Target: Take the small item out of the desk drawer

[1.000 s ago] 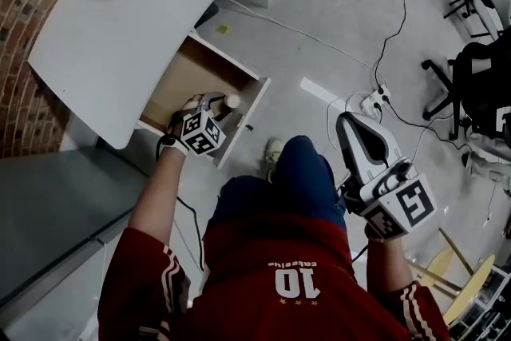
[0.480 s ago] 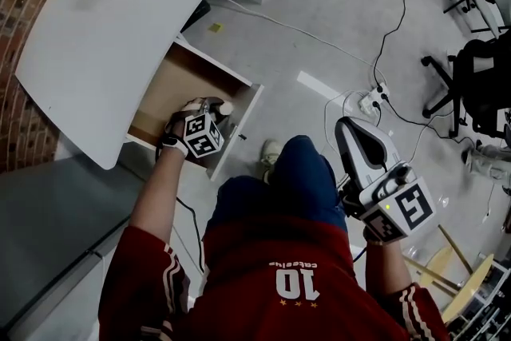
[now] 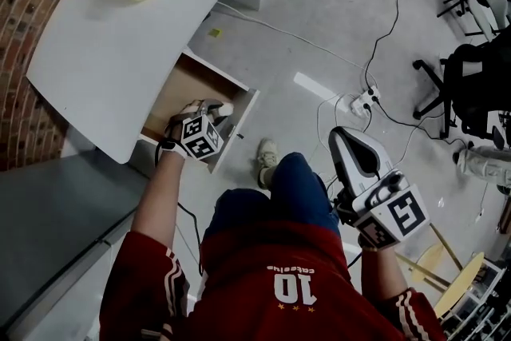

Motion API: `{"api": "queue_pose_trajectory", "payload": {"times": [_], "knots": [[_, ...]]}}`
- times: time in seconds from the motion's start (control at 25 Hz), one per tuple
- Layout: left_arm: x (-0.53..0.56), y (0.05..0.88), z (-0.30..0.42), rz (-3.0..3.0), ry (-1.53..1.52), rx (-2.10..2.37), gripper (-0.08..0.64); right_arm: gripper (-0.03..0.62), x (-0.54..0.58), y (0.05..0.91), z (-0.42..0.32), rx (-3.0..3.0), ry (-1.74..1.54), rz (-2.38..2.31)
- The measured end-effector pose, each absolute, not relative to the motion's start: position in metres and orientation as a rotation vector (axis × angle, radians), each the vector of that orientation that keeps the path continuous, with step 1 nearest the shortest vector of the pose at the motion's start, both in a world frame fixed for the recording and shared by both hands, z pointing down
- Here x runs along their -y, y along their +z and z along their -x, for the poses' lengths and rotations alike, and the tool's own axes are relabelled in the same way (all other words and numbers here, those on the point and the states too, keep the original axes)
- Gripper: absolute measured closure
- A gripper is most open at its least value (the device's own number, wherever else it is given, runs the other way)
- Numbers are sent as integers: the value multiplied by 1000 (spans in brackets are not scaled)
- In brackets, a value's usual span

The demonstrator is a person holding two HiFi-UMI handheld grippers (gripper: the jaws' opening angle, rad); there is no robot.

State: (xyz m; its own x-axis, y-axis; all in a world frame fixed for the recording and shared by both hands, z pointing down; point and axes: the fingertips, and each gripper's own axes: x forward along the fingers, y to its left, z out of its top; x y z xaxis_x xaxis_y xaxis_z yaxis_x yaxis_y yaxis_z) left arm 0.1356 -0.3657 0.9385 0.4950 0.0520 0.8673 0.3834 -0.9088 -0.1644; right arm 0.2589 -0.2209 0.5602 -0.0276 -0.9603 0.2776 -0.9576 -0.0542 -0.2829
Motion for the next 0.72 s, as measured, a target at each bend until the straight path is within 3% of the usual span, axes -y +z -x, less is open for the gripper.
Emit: {"api": "queue_pose_trajectory", "payload": {"times": [0.72], "knots": [[350, 683, -121, 2735, -1145, 57, 414, 598, 231, 379, -215, -2342, -506, 2043]]}}
